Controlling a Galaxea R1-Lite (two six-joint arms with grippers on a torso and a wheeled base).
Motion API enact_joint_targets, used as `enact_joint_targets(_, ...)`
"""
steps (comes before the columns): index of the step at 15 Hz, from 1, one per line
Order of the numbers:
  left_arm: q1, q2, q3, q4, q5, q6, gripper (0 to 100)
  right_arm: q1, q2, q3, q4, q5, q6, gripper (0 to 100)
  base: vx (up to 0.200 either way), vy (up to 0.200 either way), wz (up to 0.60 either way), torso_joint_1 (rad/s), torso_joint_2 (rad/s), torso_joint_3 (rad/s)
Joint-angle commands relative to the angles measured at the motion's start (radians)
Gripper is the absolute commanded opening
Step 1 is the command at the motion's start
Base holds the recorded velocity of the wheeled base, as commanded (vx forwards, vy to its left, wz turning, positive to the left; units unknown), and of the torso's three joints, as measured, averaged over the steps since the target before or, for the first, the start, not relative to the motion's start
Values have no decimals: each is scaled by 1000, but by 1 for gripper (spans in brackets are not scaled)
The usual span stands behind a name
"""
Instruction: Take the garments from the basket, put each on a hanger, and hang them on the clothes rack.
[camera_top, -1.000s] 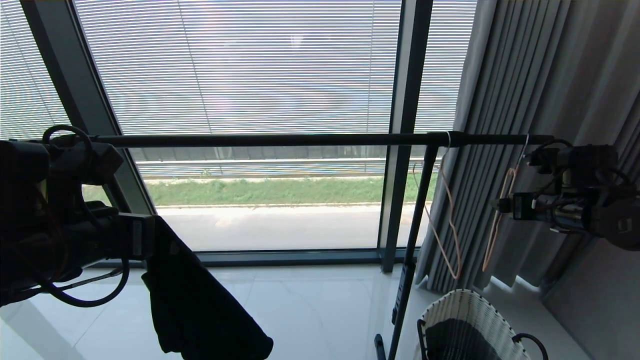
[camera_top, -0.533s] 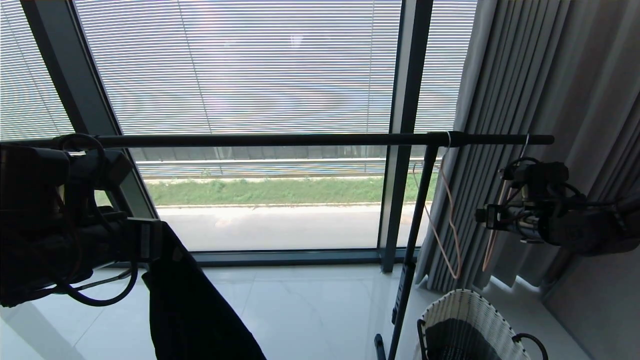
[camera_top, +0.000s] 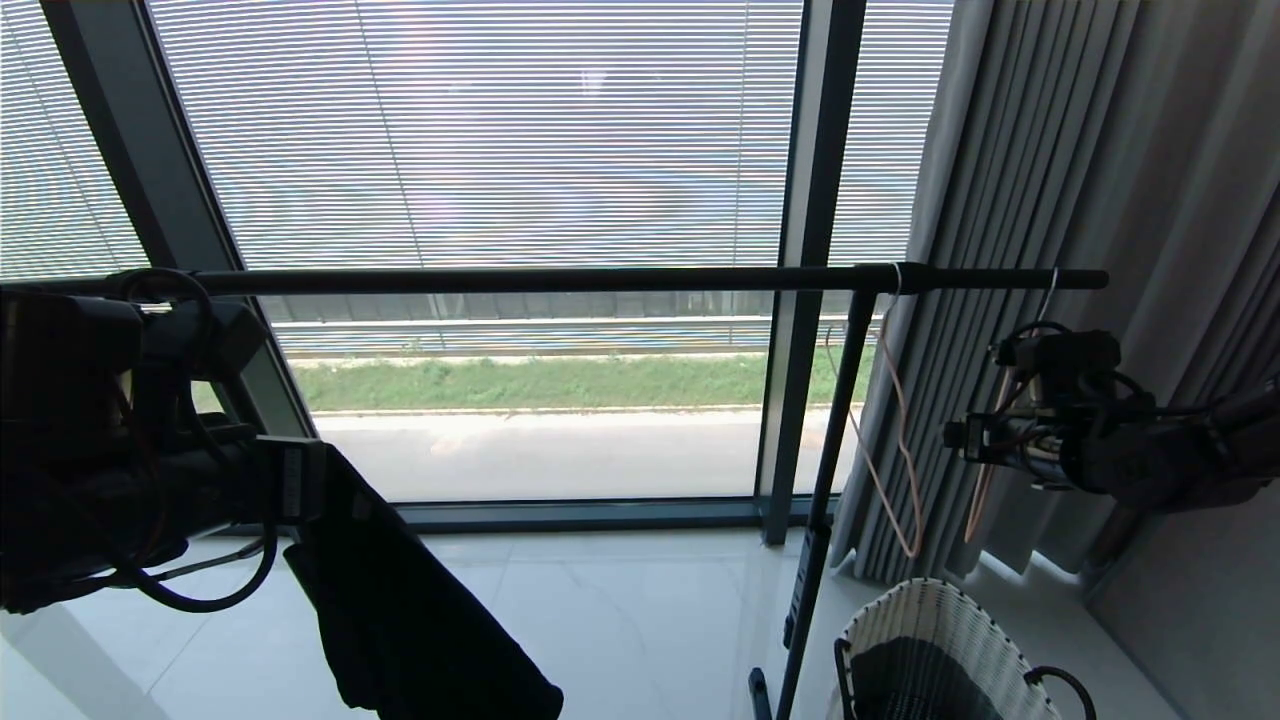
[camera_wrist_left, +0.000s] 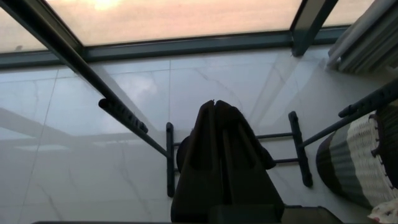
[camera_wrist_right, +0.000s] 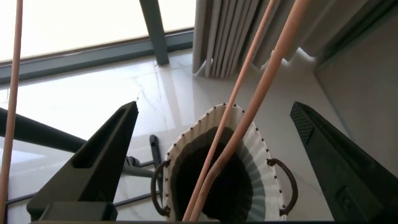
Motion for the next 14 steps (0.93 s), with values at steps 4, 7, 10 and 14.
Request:
enact_joint_targets(4,1,-4,-2,0,1,1,0,0,-5,4,5,-18,11,0,0,0,0,0,0,0)
enact_joint_targets(7,1,-7,-4,0,1,1,0,0,-8,4,5,-19,11,0,0,0,0,0,0,0)
enact_joint_targets(10,2,-13,-4,0,1,1,0,0,-17,2,5,-33,7,0,0,0,0,0,0,0)
enact_joint_targets(14,6,-16,-4,0,1,1,0,0,-52,4,3,-47,3,0,0,0,0,0,0,0)
